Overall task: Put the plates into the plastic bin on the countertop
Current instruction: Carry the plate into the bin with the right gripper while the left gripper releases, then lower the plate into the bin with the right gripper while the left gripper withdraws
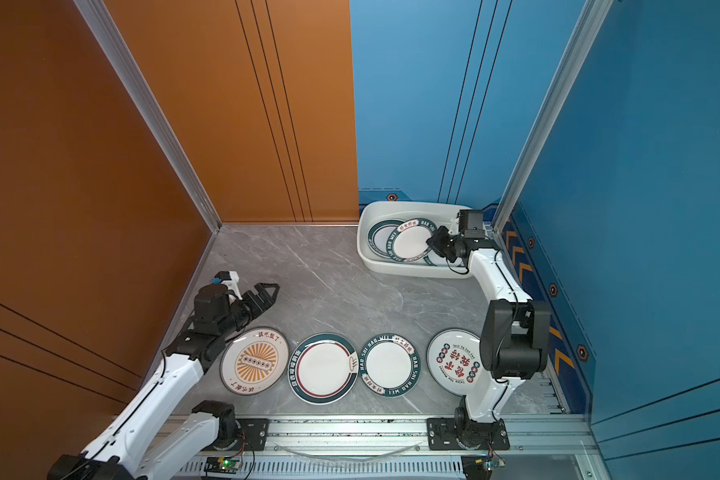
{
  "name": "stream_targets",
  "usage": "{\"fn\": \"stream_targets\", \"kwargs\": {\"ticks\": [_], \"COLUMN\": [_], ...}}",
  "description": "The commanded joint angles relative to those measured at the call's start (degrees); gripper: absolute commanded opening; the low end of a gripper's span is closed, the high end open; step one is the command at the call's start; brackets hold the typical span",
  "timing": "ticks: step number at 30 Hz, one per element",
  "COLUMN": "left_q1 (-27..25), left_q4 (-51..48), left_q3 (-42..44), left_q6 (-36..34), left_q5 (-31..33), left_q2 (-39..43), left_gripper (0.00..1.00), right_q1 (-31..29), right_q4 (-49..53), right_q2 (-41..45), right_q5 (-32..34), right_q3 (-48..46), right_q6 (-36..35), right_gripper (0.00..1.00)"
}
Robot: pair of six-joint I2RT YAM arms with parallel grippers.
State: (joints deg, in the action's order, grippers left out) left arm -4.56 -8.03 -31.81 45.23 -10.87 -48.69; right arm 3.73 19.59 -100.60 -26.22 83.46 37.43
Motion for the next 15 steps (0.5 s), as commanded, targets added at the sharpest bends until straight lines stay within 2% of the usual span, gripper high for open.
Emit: {"fn": "stream_targets", "kwargs": {"ticks": [1, 6, 15], "left_q1": [3.6, 9.8, 14.4], "left_q4": [-6.1, -6.0, -5.4], "left_q3": [2.6, 4.8, 6.4], "left_q6": [-0.5, -0.5, -2.1], "left_q5": [0.3, -5.6, -10.8], "left_q2": [3.6, 5.5, 5.3], "left_gripper": [0.98, 0.98, 0.98], "right_q1": [2.2, 5.4, 8.3], "right_q4": [2.2, 3.5, 6.6], "right_q2": [-2.4, -5.9, -10.8], "right_q5": [3.7, 6.1, 9.1], "right_q3": [4.3, 7.7, 11.2], "right_q6": [-0.1, 0.4, -0.7], "right_gripper": [0.0, 0.0, 0.0]}}
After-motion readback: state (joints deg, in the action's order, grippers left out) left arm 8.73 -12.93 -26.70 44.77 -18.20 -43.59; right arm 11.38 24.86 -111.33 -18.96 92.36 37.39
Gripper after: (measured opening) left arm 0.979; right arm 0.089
